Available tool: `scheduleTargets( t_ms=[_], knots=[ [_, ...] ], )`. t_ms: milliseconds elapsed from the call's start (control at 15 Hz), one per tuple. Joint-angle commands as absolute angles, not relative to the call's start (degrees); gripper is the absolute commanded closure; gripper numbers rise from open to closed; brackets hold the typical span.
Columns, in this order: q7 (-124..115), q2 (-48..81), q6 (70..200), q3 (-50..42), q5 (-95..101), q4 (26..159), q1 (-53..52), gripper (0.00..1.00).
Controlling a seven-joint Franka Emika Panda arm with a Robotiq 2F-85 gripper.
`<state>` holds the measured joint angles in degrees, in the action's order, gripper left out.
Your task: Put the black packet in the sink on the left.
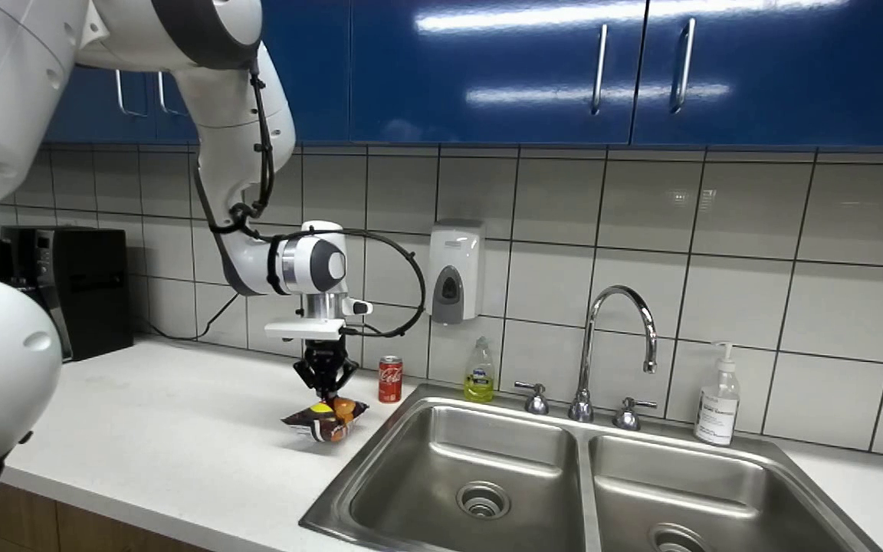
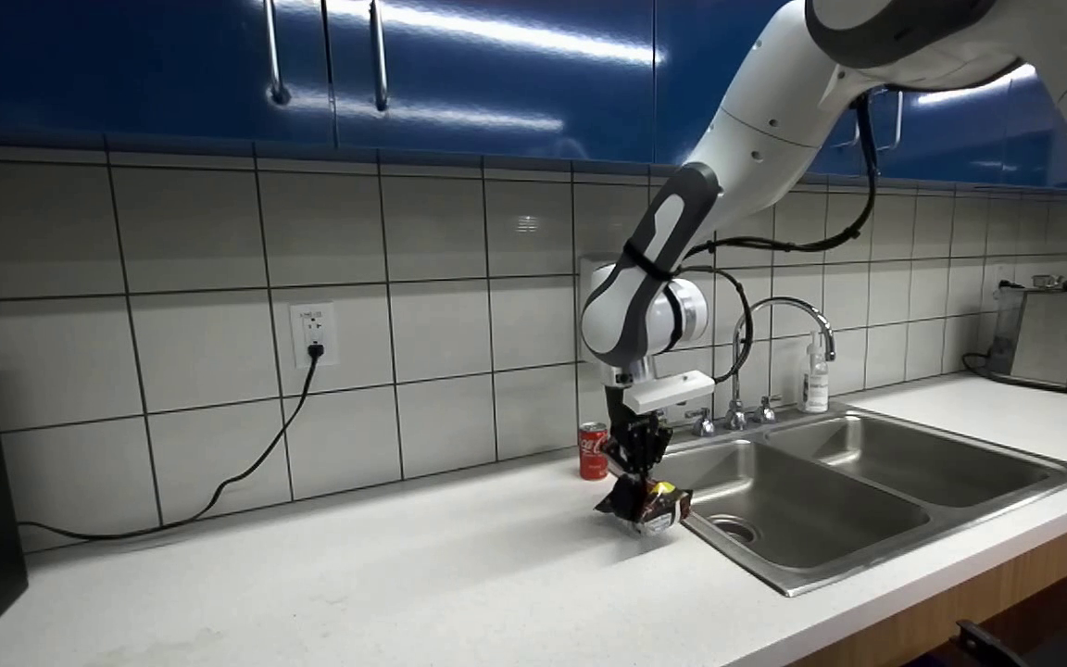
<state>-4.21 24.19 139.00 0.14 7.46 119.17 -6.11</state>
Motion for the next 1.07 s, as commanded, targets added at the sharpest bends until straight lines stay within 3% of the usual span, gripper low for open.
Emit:
scheduleTargets(
  t_ms=[0, 1000],
  knots=[
    [-4.77, 19.6, 136.15, 0.82, 6.07, 120.33, -5.74, 1.0],
    [-4.94, 15.51, 139.31, -5.83, 3.13, 122.26, 2.22, 1.0]
  ],
)
